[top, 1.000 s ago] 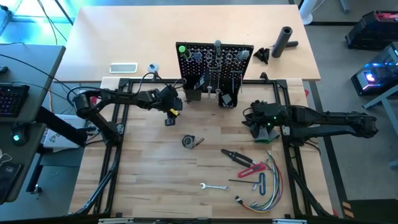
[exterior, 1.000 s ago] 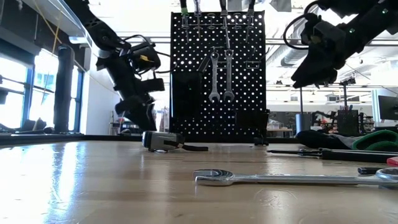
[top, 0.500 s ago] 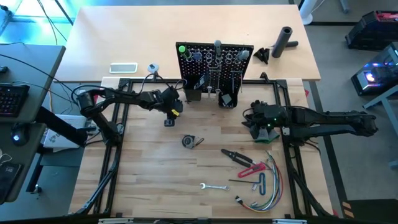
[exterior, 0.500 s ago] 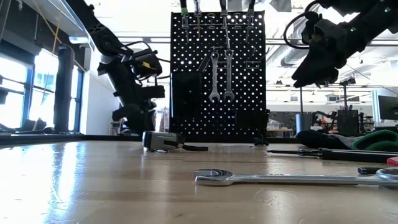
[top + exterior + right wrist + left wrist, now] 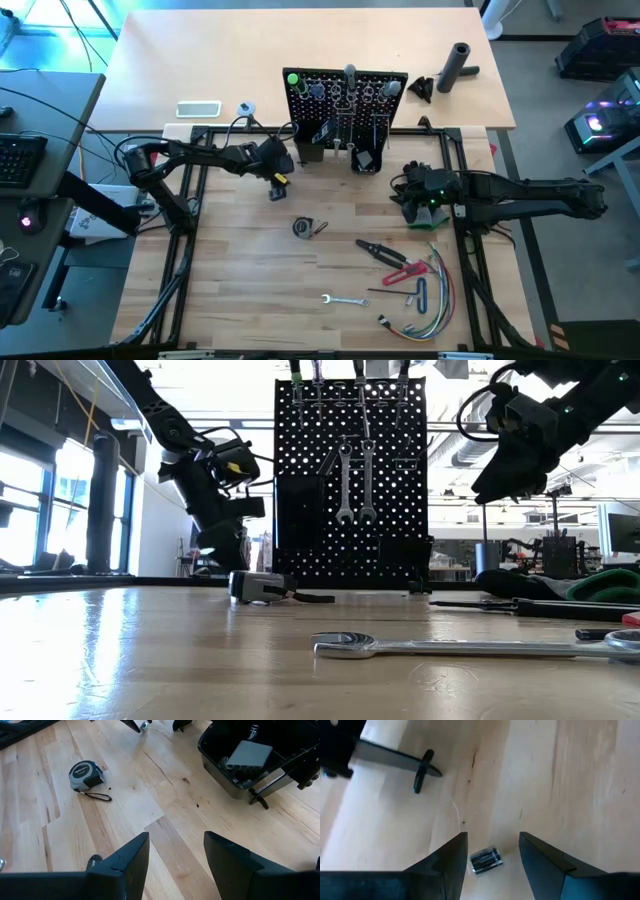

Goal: Hang tools onto peg board
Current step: Put the silver socket on the right black bin on the peg board

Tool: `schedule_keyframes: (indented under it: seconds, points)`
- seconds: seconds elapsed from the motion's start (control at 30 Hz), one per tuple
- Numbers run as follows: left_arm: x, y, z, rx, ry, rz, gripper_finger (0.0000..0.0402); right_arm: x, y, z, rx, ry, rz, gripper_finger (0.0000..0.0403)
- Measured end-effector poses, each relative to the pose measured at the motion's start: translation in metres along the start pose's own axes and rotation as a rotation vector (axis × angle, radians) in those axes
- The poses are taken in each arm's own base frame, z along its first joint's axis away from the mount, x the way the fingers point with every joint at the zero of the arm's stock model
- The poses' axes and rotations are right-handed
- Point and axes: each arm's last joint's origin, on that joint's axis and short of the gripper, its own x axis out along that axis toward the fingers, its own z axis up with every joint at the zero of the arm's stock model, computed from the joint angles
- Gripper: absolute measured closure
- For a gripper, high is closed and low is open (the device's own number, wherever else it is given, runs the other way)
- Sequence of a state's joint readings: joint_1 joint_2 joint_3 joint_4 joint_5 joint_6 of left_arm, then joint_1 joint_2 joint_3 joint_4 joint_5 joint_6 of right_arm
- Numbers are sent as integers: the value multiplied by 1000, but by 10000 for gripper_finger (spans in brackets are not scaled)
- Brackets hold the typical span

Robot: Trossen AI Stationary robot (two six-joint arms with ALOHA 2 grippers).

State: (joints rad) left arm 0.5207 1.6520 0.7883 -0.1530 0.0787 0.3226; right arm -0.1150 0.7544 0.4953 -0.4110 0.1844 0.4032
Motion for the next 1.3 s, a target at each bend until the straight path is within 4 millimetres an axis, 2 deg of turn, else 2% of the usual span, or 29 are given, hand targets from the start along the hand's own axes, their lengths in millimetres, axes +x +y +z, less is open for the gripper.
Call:
schedule_keyframes:
  seconds: [0.2, 0.3, 0.4, 0.5, 0.73, 1.03, 1.13, 1.3]
  points:
    - [0, -5, 3, -129, -10, -2, 186, 0, 0, 0, -14, 0, -1, 217]
    - [0, -6, 5, -186, -20, 51, 164, 0, 0, 0, -18, 4, -3, 217]
    - [0, -4, 5, -239, -14, 137, 155, 0, -1, -1, -21, 14, -7, 217]
    - [0, -4, 5, -301, -17, 151, 154, 0, -1, -3, -24, 26, -13, 217]
    - [3, -9, -3, -402, 1, 153, 153, 0, -2, -4, -28, 42, -19, 217]
    - [6, -11, -16, -448, 27, 186, 157, 0, -2, -4, -46, 41, -19, 217]
    - [8, -14, -19, -445, 14, 183, 171, 0, -2, -4, -46, 39, -19, 217]
    - [9, -19, -17, -428, -12, 174, 217, 0, -2, -3, -44, 26, -25, 217]
